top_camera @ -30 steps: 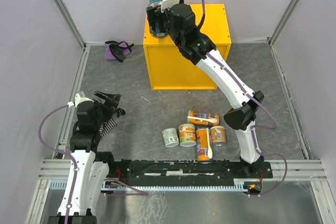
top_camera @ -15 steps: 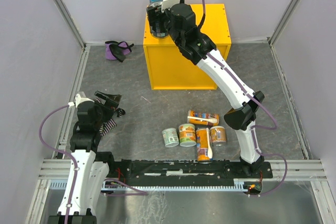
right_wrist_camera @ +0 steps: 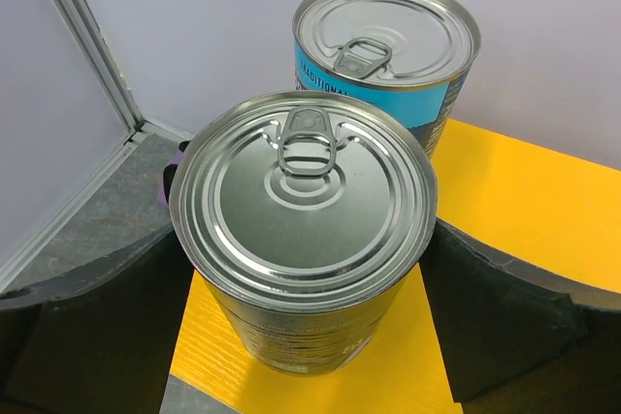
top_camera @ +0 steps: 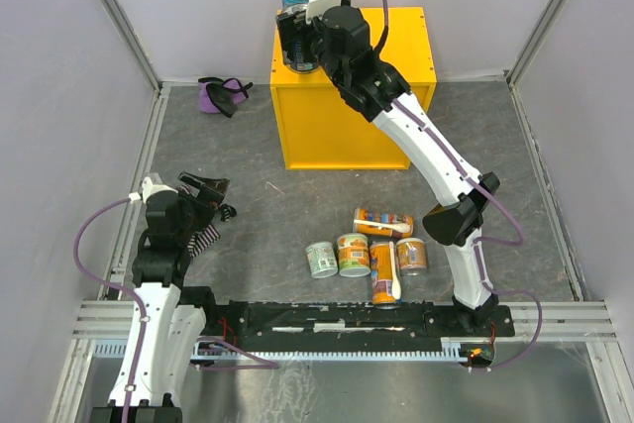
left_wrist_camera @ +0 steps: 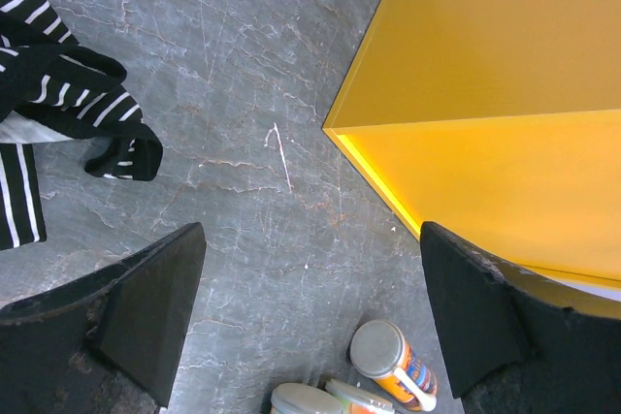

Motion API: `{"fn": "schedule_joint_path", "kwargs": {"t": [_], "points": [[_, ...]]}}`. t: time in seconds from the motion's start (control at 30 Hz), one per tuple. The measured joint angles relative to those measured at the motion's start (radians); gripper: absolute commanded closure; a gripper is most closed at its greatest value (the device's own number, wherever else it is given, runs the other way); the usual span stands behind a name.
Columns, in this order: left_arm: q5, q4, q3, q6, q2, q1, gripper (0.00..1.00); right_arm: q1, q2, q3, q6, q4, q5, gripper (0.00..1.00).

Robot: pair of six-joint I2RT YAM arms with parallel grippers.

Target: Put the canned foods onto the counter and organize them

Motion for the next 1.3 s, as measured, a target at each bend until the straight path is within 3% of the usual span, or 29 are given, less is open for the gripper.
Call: {"fn": "schedule_joint_path", "kwargs": {"t": [0.83,1.3], "points": [[-0.008,-0.030,0.037,0.000,0.032,0.000,0.01,-0.002,-0.043,-0.030,0.032,-0.057,-0.012,0.01],[-0.030,-0.035,0.056,0.000,0.039,0.000,0.01,0.045,-0.214,-0.257,0.034,-0.041,0.002,0.01]]}}
